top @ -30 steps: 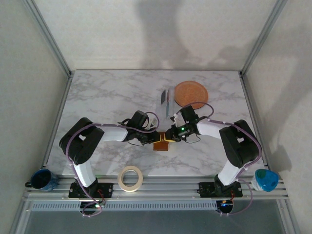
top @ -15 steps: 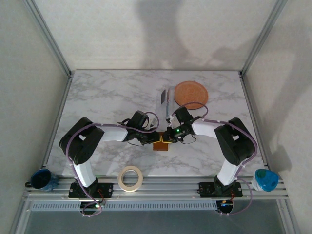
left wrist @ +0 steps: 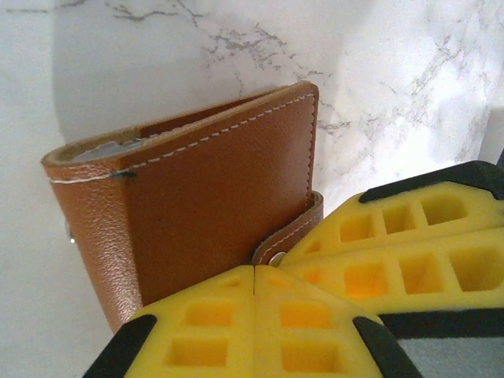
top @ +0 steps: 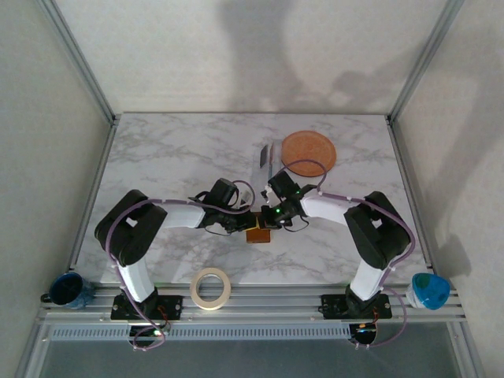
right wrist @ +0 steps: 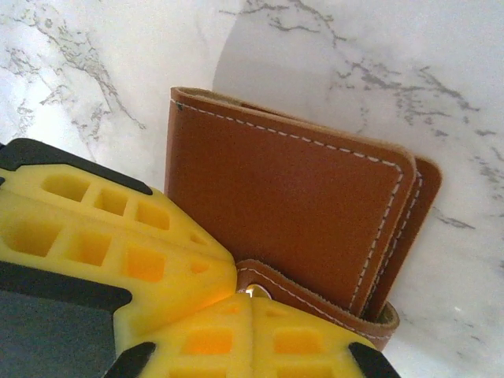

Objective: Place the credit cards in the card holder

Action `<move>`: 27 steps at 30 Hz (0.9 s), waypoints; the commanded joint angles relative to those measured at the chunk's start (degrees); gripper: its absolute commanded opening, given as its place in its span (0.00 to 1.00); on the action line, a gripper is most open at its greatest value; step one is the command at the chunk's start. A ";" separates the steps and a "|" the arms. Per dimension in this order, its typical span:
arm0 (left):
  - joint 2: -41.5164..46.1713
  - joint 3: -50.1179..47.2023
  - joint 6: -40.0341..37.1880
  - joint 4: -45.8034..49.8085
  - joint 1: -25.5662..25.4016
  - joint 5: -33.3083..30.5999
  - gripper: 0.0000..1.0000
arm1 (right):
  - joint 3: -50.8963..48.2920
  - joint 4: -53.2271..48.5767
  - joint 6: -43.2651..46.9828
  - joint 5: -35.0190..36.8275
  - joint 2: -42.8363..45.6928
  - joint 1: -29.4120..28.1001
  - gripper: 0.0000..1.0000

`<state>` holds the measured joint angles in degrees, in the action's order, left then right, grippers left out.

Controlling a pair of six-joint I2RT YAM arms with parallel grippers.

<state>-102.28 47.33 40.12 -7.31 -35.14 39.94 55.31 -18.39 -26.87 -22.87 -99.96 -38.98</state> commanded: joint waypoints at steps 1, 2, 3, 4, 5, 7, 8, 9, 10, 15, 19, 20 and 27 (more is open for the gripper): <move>4.46 -0.90 0.31 0.85 1.73 -1.88 0.06 | -3.63 -2.58 -1.03 6.99 -2.21 -1.27 0.07; 5.73 -1.12 0.31 1.24 2.39 -2.18 0.08 | -3.71 -1.67 -1.28 5.37 -1.02 -1.27 0.08; 6.81 -1.26 0.18 1.85 3.12 -2.47 0.10 | -3.57 -0.98 -1.54 4.12 -0.06 -1.27 0.10; 8.36 -1.28 0.06 2.62 3.97 -2.85 0.12 | -3.25 -0.38 -1.89 3.19 1.02 -1.27 0.11; 10.01 -1.26 -0.05 3.31 4.93 -3.38 0.15 | -2.88 0.27 -2.29 2.47 2.10 -1.27 0.12; 13.03 -1.09 0.41 4.78 6.90 -5.00 0.18 | -2.25 1.75 -3.19 1.36 4.25 -1.27 0.13; 14.67 -1.11 0.93 5.22 8.19 -6.17 0.21 | -2.01 2.84 -3.89 1.10 5.69 -1.27 0.17; 15.96 -1.10 1.10 5.63 9.35 -6.95 0.29 | -1.83 3.60 -4.57 1.20 7.07 -1.29 0.24; 17.51 -0.84 1.12 6.15 10.70 -8.41 0.41 | -1.51 4.04 -5.38 2.12 8.90 -1.27 0.31; 25.29 2.42 -1.69 11.97 13.98 -20.76 0.85 | 0.81 3.13 -5.39 11.69 19.81 -0.86 0.66; 28.14 7.91 -6.26 20.61 16.30 -31.15 1.00 | -0.29 0.78 -3.34 30.17 29.59 1.29 0.99; 29.11 8.04 -6.77 21.22 17.38 -33.21 1.00 | -1.64 1.59 -2.49 33.01 31.76 2.77 0.99; 32.87 9.12 -11.72 24.69 19.76 -65.44 1.00 | -12.99 18.18 12.32 42.07 36.83 14.03 0.99</move>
<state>-69.82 55.16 33.08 13.06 -15.90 -7.70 47.59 -7.73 -23.18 9.56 -63.59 -26.37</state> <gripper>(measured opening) 0.993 0.991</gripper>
